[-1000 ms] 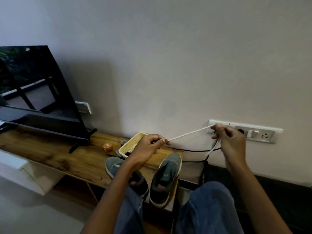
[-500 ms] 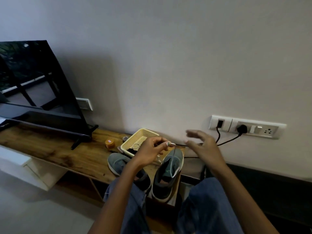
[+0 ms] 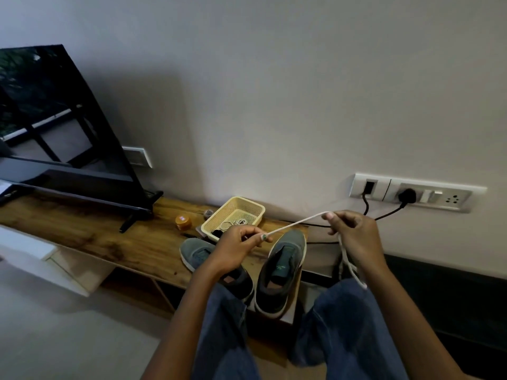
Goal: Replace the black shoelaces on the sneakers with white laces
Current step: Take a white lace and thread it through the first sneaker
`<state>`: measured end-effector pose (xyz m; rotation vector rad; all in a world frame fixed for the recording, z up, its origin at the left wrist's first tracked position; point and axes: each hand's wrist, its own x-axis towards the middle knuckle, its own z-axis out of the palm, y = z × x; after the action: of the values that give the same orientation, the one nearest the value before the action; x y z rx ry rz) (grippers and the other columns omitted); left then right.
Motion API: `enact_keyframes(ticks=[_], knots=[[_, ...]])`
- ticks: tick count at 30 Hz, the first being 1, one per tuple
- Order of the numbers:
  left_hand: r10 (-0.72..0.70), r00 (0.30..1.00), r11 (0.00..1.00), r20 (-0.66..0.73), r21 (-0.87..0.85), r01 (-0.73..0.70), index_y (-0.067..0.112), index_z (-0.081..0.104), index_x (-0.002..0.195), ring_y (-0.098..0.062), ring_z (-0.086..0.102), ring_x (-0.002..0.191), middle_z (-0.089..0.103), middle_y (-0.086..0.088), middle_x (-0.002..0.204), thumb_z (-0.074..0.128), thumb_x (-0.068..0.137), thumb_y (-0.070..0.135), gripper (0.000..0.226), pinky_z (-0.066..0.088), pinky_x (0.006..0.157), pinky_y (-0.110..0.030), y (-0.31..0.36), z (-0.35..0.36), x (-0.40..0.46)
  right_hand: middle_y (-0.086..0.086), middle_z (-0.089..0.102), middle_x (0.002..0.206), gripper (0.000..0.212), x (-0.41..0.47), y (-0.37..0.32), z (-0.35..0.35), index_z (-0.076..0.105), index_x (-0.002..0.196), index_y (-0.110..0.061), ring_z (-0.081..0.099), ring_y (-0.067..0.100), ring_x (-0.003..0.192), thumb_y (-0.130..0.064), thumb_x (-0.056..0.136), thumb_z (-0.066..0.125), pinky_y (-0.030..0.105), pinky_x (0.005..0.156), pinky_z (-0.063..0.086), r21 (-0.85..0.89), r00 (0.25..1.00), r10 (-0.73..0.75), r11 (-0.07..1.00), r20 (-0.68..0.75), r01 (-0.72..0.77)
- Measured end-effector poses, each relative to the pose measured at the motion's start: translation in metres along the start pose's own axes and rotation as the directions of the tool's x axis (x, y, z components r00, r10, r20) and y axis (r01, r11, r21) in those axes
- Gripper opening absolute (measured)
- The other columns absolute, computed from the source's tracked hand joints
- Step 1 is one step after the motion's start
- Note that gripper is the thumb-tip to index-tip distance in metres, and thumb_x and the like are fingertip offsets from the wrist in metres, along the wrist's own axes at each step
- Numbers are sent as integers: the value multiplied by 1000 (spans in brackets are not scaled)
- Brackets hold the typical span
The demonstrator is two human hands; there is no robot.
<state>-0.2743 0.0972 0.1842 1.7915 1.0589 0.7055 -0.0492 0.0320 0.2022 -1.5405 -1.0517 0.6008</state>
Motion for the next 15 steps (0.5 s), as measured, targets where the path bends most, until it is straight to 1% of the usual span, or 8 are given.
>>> enact_keyframes(ticks=[2,4,5,7,8,10,12,15], knots=[[-23,1000,999,-11,46,23,25,73,88,-4,58,76,68,12,79,58,95,16,18,47,74,-28,-7,-3,1,6,65,72,11,4,5,-3,70,87,-19,57,13,68,-22,92,61,24,64,43,13,998,-2,1000,-63,2],[-60,998,995,-5,74,60,29,71,86,-1,61,80,69,12,83,59,94,17,18,50,79,-29,-14,-4,1,4,65,73,10,7,9,-6,69,86,-18,57,12,69,-23,92,62,25,65,43,16,995,-4,1000,-100,5],[-80,997,992,-6,98,80,32,71,86,0,61,80,69,13,83,61,93,20,17,51,82,-32,-18,-4,1,2,66,75,10,8,11,-6,69,86,-18,57,11,71,-23,91,62,25,66,44,15,994,-4,1000,-108,5],[-112,992,975,-58,188,121,40,71,81,-4,61,82,69,17,82,66,88,31,13,49,88,-44,-27,-2,3,-2,66,80,8,8,14,-6,69,89,-20,59,10,78,-24,91,62,24,69,45,-8,995,-7,1000,-97,6],[-122,987,964,-102,225,143,44,71,79,-5,61,81,68,19,81,69,85,36,11,48,89,-46,-31,0,4,-4,66,81,8,8,16,-6,69,89,-21,59,10,80,-25,91,62,25,71,45,-36,996,-12,999,-84,9],[-129,968,951,-215,249,182,44,71,75,-4,60,81,66,18,82,74,80,37,9,51,85,-41,-35,1,6,-8,65,83,9,9,21,-6,69,90,-21,57,5,81,-27,92,61,23,70,44,-131,999,-23,991,-35,18],[-133,937,954,-322,215,209,40,70,73,-6,62,75,65,14,77,76,79,34,10,53,74,-36,-38,-2,9,-11,62,84,9,12,27,-9,69,89,-21,55,0,79,-28,91,63,19,68,41,-292,998,-27,955,52,41],[-165,868,953,-468,152,262,33,71,78,-11,62,67,66,8,71,75,81,30,5,49,62,-30,-42,-9,15,-15,60,87,8,17,34,-14,70,92,-24,56,3,84,-29,87,68,27,75,46,-505,978,31,860,205,79]])
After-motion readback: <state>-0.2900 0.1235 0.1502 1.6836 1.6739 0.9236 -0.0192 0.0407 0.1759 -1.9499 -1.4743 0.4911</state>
